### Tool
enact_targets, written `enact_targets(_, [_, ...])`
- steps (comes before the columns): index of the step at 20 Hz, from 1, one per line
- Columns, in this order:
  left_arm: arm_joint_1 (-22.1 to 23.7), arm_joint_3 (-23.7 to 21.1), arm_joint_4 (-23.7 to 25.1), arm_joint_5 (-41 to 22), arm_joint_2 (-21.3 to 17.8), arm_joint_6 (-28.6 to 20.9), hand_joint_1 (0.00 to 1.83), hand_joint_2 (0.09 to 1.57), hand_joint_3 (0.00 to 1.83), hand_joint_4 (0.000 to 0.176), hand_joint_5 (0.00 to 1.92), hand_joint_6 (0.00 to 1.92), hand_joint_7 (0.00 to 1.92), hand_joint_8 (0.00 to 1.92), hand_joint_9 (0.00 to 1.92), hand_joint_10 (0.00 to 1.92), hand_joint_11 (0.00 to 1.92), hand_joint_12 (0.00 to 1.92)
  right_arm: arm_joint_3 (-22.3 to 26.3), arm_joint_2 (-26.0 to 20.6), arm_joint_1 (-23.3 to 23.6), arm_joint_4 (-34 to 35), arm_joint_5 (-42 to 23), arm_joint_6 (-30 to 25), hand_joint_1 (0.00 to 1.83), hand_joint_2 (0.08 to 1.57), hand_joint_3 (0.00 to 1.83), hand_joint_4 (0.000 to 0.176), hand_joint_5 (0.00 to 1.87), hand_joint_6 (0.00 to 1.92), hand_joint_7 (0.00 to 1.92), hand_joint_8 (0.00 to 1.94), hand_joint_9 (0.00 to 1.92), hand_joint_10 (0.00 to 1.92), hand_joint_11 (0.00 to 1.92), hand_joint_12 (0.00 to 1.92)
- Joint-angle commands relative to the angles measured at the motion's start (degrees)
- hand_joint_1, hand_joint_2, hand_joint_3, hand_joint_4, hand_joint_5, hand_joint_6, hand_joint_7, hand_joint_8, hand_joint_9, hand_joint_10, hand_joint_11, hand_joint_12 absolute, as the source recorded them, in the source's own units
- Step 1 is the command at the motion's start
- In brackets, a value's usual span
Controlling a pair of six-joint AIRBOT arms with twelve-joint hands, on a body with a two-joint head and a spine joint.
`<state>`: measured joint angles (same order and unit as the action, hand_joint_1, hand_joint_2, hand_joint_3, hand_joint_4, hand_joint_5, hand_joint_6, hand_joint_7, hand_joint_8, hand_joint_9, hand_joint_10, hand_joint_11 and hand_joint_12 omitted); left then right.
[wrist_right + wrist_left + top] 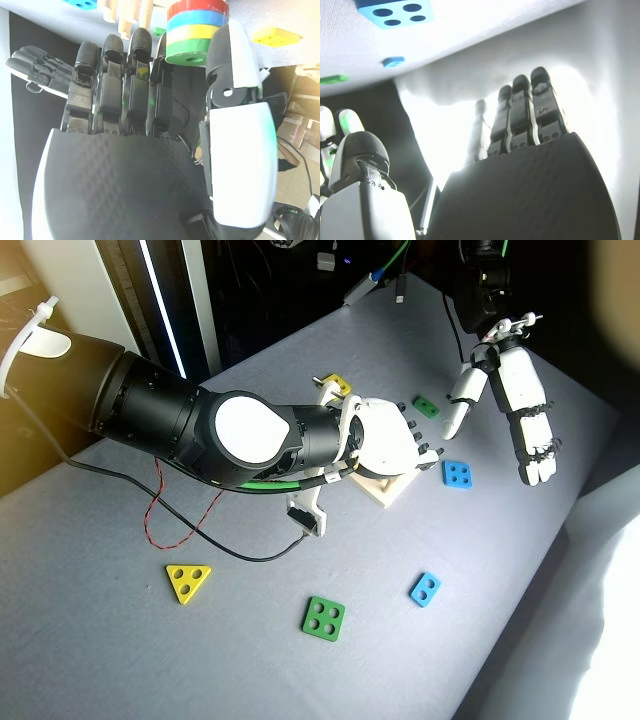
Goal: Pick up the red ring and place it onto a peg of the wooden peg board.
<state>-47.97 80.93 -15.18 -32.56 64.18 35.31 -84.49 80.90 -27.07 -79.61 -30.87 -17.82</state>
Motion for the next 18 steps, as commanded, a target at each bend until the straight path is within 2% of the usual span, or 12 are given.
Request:
enact_targets(1, [0.8, 0.4, -0.1, -6.6, 0.1, -0.2, 0.32, 1.01, 0.0, 0.148, 0.0, 0.0, 0.0, 0.0, 0.0, 0.0, 0.0, 0.0, -0.1, 0.2, 0.3, 2.7, -2.0, -0.2, 0.82, 0.98, 0.0, 0.037, 0.37, 0.5, 0.41, 0.0, 0.29, 0.0, 0.0, 0.46])
enact_targets(3, [0.8, 0.4, -0.1, -6.6, 0.0, -0.2, 0.33, 1.02, 0.0, 0.139, 0.0, 0.0, 0.0, 0.0, 0.0, 0.0, 0.0, 0.0, -0.1, 0.2, 0.3, 2.7, -2.0, -0.2, 0.78, 0.88, 0.0, 0.066, 0.22, 0.19, 0.26, 0.01, 0.16, 0.01, 0.0, 0.1])
enact_targets(4, [0.8, 0.4, -0.2, -6.6, -0.1, -0.2, 0.33, 1.02, 0.0, 0.135, 0.0, 0.0, 0.0, 0.0, 0.0, 0.0, 0.0, 0.0, -0.1, 0.2, 0.3, 2.6, -2.0, -0.2, 0.74, 0.86, 0.0, 0.075, 0.2, 0.09, 0.22, 0.0, 0.12, 0.0, 0.0, 0.03])
enact_targets(5, [0.7, 0.3, -0.3, -6.6, -0.1, -0.2, 0.33, 1.02, 0.0, 0.129, 0.0, 0.0, 0.0, 0.0, 0.0, 0.0, 0.0, 0.0, -0.1, 0.2, 0.2, 2.6, -2.0, -0.2, 0.73, 0.81, 0.0, 0.091, 0.18, 0.03, 0.19, 0.0, 0.1, 0.0, 0.0, 0.06])
enact_targets(7, [0.4, 0.2, -0.6, -6.8, -0.3, -0.2, 0.34, 1.02, 0.0, 0.121, 0.0, 0.0, 0.0, 0.0, 0.0, 0.0, 0.0, 0.0, 0.0, 0.2, 0.1, 2.6, -2.1, -0.3, 0.71, 0.76, 0.01, 0.102, 0.16, 0.01, 0.16, 0.0, 0.08, 0.01, 0.0, 0.44])
enact_targets(9, [-0.1, 0.0, -1.0, -7.2, -0.6, -0.2, 0.33, 1.01, 0.0, 0.146, 0.0, 0.0, 0.0, 0.0, 0.0, 0.0, 0.0, 0.0, 0.1, 0.0, -0.1, 2.6, -2.4, -0.5, 0.66, 0.76, 0.0, 0.094, 0.17, 0.01, 0.17, 0.0, 0.1, 0.01, 0.0, 0.69])
enact_targets(10, [-0.3, -0.1, -1.2, -7.3, -0.8, -0.2, 0.33, 1.01, 0.0, 0.142, 0.0, 0.0, 0.0, 0.0, 0.0, 0.0, 0.0, 0.0, 0.4, -0.7, -0.4, 2.6, -2.4, -0.7, 0.68, 0.78, 0.01, 0.09, 0.19, 0.01, 0.18, 0.0, 0.09, 0.01, 0.0, 0.78])
enact_targets(11, [-0.3, -0.2, -1.3, -7.4, -0.8, -0.2, 0.33, 1.0, 0.0, 0.145, 0.0, 0.0, 0.0, 0.0, 0.0, 0.0, 0.0, 0.0, 0.7, -1.4, -0.7, 2.6, -2.4, -0.8, 0.71, 0.8, 0.01, 0.098, 0.2, 0.01, 0.18, 0.0, 0.09, 0.0, 0.0, 0.87])
enact_targets(13, [-0.4, -0.2, -1.5, -7.6, -1.0, -0.2, 0.33, 1.01, 0.0, 0.145, 0.0, 0.0, 0.0, 0.0, 0.0, 0.0, 0.0, 0.0, 0.9, -2.1, -1.2, 2.6, -2.3, -1.2, 0.71, 0.83, 0.01, 0.08, 0.23, 0.01, 0.2, 0.01, 0.1, 0.01, 0.0, 0.94])
enact_targets(15, [-0.8, -0.5, -1.9, -8.0, -1.3, -0.2, 0.35, 1.0, 0.0, 0.155, 0.0, 0.0, 0.0, 0.0, 0.0, 0.0, 0.0, 0.0, 1.5, -3.7, -2.0, 3.2, -2.1, -1.6, 0.68, 0.86, 0.01, 0.067, 0.22, 0.0, 0.17, 0.0, 0.1, 0.0, 0.0, 0.79])
enact_targets(17, [-1.5, -0.8, -2.5, -8.7, -1.6, -0.2, 0.35, 1.01, 0.0, 0.147, 0.0, 0.0, 0.0, 0.0, 0.0, 0.0, 0.0, 0.0, 2.8, -6.4, -3.0, 8.0, -2.2, 1.0, 0.66, 0.89, 0.02, 0.02, 0.17, 0.0, 0.13, 0.0, 0.07, 0.0, 0.0, 0.73])
enact_targets(18, [-1.7, -1.0, -2.8, -9.0, -1.7, -0.2, 0.35, 1.01, 0.0, 0.144, 0.0, 0.0, 0.0, 0.0, 0.0, 0.0, 0.0, 0.0, 4.2, -8.5, -3.4, 12.7, -2.2, 4.8, 0.65, 0.89, 0.01, 0.018, 0.13, 0.0, 0.11, 0.0, 0.04, 0.0, 0.0, 0.66])
